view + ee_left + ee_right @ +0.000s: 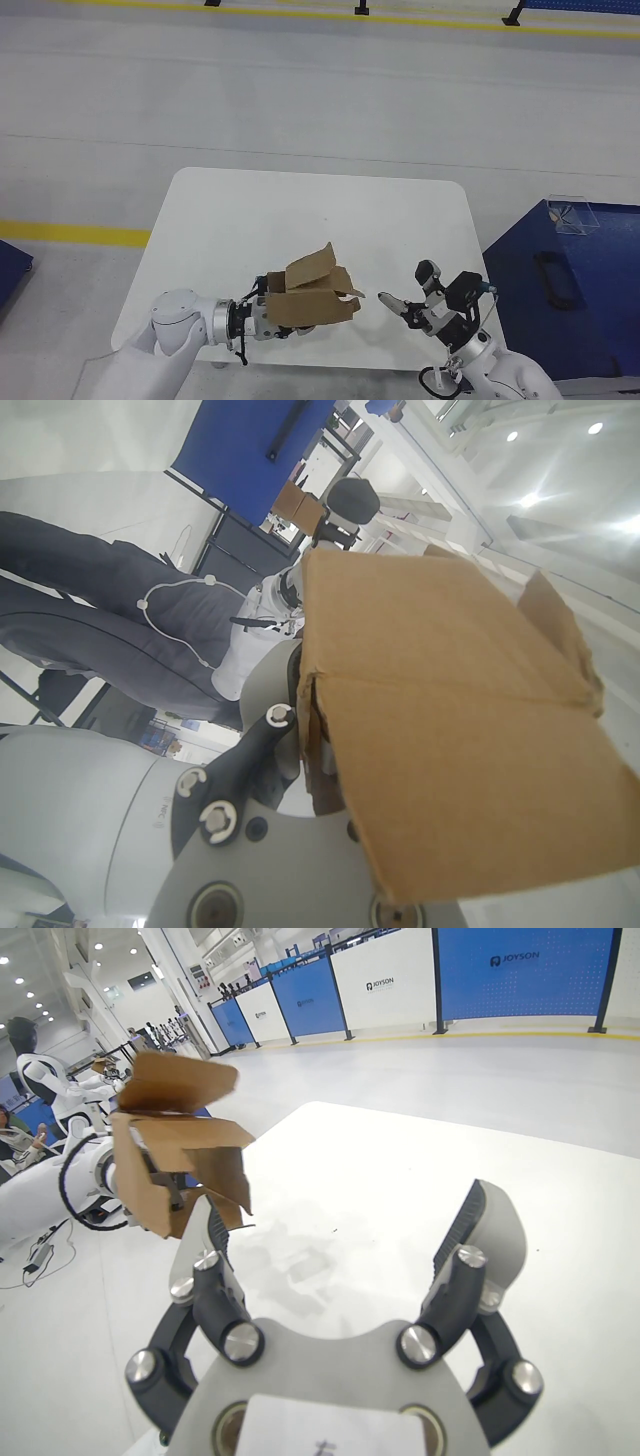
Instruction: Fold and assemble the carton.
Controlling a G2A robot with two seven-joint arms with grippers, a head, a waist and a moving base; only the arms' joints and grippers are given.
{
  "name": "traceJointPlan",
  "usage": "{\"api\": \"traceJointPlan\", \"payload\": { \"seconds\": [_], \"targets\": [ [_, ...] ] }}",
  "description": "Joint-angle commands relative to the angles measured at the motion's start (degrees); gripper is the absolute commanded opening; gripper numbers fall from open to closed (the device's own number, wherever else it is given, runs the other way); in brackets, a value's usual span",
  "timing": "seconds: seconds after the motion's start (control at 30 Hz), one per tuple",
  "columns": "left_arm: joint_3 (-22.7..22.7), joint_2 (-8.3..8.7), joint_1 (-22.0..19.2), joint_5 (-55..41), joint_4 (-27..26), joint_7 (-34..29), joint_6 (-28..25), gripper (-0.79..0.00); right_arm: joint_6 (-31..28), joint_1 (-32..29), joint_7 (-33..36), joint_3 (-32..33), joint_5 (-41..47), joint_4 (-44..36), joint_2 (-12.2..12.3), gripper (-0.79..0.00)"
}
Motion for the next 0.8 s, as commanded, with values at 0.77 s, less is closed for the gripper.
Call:
{"api": "traceJointPlan", "payload": {
  "seconds": [0.77],
  "targets": [
    [3.12, 0.19, -1.13, -0.2, 0.72, 3.54, -2.06, -0.785, -3.03, 11.55, 7.6, -16.21, -2.07, 11.24, -2.2, 0.0]
  ]
}}
